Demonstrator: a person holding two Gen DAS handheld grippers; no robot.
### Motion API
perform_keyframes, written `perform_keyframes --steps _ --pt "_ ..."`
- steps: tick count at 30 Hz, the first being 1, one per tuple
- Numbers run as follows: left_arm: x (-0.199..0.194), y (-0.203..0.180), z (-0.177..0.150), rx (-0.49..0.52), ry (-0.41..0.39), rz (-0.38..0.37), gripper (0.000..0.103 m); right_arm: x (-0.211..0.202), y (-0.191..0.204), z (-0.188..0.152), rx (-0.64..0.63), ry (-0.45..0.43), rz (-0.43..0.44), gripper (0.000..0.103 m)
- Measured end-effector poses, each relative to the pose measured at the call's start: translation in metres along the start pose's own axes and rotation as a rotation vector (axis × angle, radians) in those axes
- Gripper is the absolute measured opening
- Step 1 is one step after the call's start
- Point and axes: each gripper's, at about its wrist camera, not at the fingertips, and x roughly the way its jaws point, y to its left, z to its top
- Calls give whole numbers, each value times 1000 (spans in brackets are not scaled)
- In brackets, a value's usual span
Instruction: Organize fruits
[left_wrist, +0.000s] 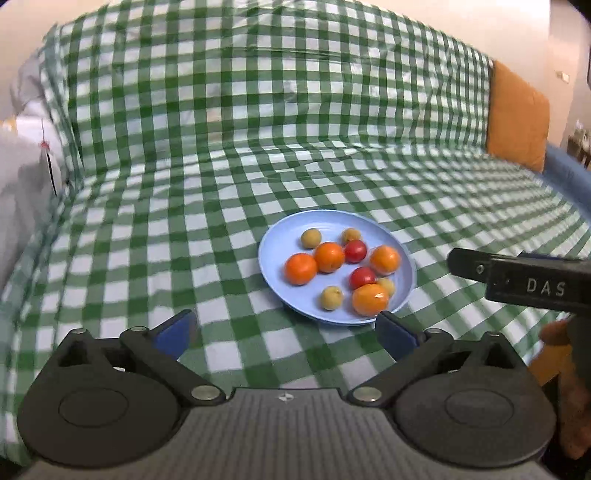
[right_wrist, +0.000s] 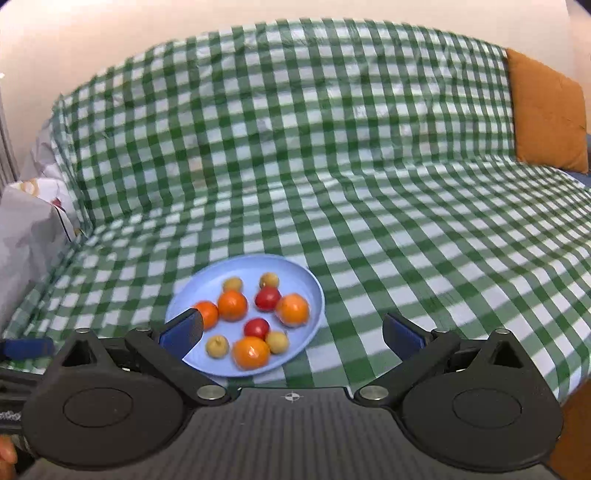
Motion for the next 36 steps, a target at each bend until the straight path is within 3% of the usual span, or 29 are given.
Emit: perform_keyframes --steps 9,36 --pt "30 4 3 -66 83 19 102 16 8 -4 -44 41 -27 102" --pt "36 7 4 -99 106 59 103 25 14 -5 -100 55 -59 102"
